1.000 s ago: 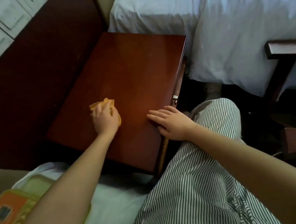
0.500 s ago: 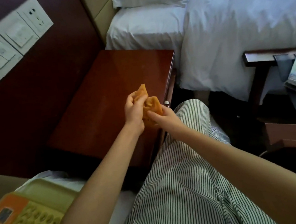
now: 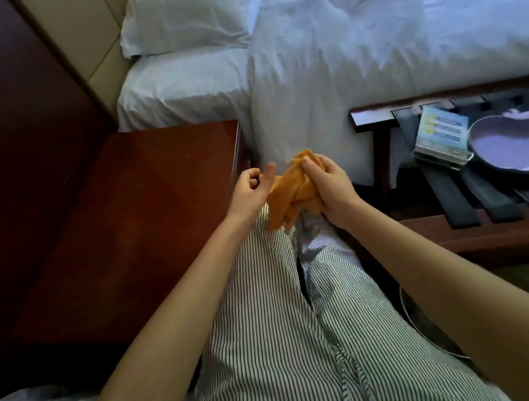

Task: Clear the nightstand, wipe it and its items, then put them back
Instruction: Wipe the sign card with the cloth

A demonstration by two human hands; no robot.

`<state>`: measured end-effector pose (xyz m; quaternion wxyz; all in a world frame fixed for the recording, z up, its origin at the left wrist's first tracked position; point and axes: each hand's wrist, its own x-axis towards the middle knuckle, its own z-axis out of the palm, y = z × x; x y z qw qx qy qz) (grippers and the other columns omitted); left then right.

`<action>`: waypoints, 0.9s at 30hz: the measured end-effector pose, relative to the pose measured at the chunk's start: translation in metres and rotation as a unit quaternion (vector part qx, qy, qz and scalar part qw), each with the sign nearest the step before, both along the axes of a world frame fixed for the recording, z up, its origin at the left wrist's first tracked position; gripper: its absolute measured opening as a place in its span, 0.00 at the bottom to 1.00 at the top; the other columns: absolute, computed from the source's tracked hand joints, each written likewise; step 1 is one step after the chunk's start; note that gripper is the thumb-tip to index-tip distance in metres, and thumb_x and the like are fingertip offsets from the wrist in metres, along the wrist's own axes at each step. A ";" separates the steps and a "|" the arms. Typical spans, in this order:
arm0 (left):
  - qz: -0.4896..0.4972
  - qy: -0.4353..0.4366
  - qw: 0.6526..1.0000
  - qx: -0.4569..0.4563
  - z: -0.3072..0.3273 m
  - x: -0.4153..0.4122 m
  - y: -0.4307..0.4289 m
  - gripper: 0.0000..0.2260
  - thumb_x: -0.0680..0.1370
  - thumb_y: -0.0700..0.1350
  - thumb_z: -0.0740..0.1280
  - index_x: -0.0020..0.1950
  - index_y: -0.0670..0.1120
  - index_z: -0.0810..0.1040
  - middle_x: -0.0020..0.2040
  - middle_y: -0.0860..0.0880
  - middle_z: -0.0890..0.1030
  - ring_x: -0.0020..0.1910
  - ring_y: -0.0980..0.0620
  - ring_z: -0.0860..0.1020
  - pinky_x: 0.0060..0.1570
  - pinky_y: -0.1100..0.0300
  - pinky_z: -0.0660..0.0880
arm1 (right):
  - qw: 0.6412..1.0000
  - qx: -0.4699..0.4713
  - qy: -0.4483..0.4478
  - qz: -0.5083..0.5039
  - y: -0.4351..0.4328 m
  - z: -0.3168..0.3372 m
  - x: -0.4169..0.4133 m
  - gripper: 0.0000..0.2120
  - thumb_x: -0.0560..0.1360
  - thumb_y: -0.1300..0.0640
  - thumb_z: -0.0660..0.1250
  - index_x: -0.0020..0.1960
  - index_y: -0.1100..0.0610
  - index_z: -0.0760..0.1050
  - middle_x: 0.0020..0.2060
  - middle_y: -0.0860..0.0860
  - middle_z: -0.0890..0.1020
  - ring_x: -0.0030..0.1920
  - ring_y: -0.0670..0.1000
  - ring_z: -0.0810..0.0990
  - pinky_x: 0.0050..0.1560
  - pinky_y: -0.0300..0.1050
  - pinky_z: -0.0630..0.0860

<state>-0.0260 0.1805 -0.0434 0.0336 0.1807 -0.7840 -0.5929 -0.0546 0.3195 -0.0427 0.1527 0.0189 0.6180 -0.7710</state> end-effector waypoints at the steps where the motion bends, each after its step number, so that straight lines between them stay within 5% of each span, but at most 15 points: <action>1: -0.012 0.009 1.000 0.017 -0.002 -0.009 0.008 0.28 0.76 0.60 0.63 0.68 0.42 0.67 0.59 0.47 0.74 0.55 0.55 0.73 0.41 0.75 0.71 | 1.000 0.006 -0.019 0.020 0.012 0.000 -0.007 0.06 0.78 0.56 0.64 0.53 0.56 0.75 0.45 0.56 0.80 0.45 0.51 0.80 0.47 0.48 0.78; 5: -0.194 -0.048 0.966 0.166 -0.008 -0.041 0.045 0.23 0.77 0.56 0.62 0.68 0.46 0.70 0.62 0.48 0.76 0.60 0.52 0.74 0.56 0.64 0.72 | 0.991 0.023 -0.060 0.118 0.058 0.010 -0.024 0.13 0.78 0.56 0.64 0.60 0.61 0.75 0.44 0.58 0.81 0.38 0.50 0.81 0.34 0.41 0.79; 8: -0.310 -0.103 0.909 0.258 -0.009 -0.063 0.070 0.22 0.75 0.56 0.62 0.64 0.46 0.72 0.59 0.44 0.78 0.57 0.49 0.77 0.54 0.58 0.75 | 0.989 0.044 -0.061 0.128 0.093 0.016 -0.036 0.13 0.77 0.57 0.64 0.61 0.58 0.73 0.46 0.56 0.80 0.40 0.49 0.81 0.33 0.40 0.78; 13: -0.390 -0.176 0.895 0.124 -0.011 -0.105 0.100 0.24 0.72 0.54 0.69 0.63 0.44 0.74 0.59 0.43 0.79 0.58 0.44 0.77 0.59 0.49 0.74 | 0.982 0.170 -0.045 0.065 0.152 0.012 -0.063 0.16 0.74 0.62 0.67 0.61 0.57 0.72 0.47 0.53 0.78 0.45 0.50 0.78 0.40 0.42 0.78; 15: -0.384 -0.191 0.898 0.101 -0.012 -0.119 0.117 0.20 0.72 0.53 0.70 0.61 0.45 0.76 0.57 0.43 0.80 0.56 0.44 0.78 0.57 0.50 0.75 | 0.979 0.198 -0.049 0.026 0.169 0.004 -0.072 0.14 0.74 0.62 0.67 0.59 0.57 0.72 0.47 0.53 0.77 0.47 0.51 0.78 0.47 0.48 0.78; 17: -0.338 -0.188 0.907 0.169 -0.012 -0.130 0.139 0.16 0.75 0.51 0.66 0.61 0.45 0.76 0.57 0.42 0.80 0.54 0.45 0.78 0.55 0.51 0.76 | 0.982 0.181 -0.060 -0.014 0.182 -0.006 -0.082 0.09 0.75 0.60 0.67 0.55 0.56 0.73 0.48 0.54 0.77 0.49 0.52 0.78 0.52 0.52 0.77; 20: -0.225 -0.201 0.894 0.333 -0.018 -0.146 0.166 0.13 0.77 0.50 0.62 0.58 0.45 0.76 0.51 0.43 0.80 0.49 0.47 0.79 0.51 0.52 0.77 | 0.977 0.140 -0.118 -0.105 0.193 -0.027 -0.100 0.04 0.77 0.54 0.64 0.48 0.54 0.74 0.46 0.54 0.78 0.46 0.52 0.78 0.42 0.46 0.78; 22: -0.179 -0.212 0.867 0.415 -0.026 -0.152 0.178 0.16 0.76 0.51 0.63 0.59 0.43 0.75 0.49 0.42 0.81 0.47 0.46 0.80 0.49 0.52 0.78 | 0.952 0.113 -0.188 -0.212 0.198 -0.043 -0.111 0.06 0.76 0.53 0.64 0.48 0.55 0.75 0.42 0.53 0.78 0.38 0.51 0.76 0.31 0.40 0.74; 25: -0.136 -0.225 0.851 0.456 -0.034 -0.156 0.191 0.15 0.77 0.50 0.62 0.57 0.41 0.76 0.46 0.41 0.83 0.43 0.46 0.82 0.44 0.52 0.80 | 0.911 0.073 -0.268 -0.305 0.205 -0.066 -0.121 0.16 0.74 0.50 0.67 0.58 0.58 0.74 0.48 0.54 0.80 0.45 0.54 0.79 0.43 0.45 0.77; 27: -0.107 -0.218 0.845 0.477 -0.039 -0.160 0.193 0.12 0.79 0.47 0.60 0.56 0.41 0.76 0.45 0.41 0.83 0.41 0.46 0.83 0.42 0.51 0.80 | 0.894 0.015 -0.313 -0.320 0.207 -0.075 -0.131 0.20 0.74 0.49 0.68 0.61 0.58 0.71 0.52 0.55 0.79 0.46 0.56 0.79 0.40 0.49 0.78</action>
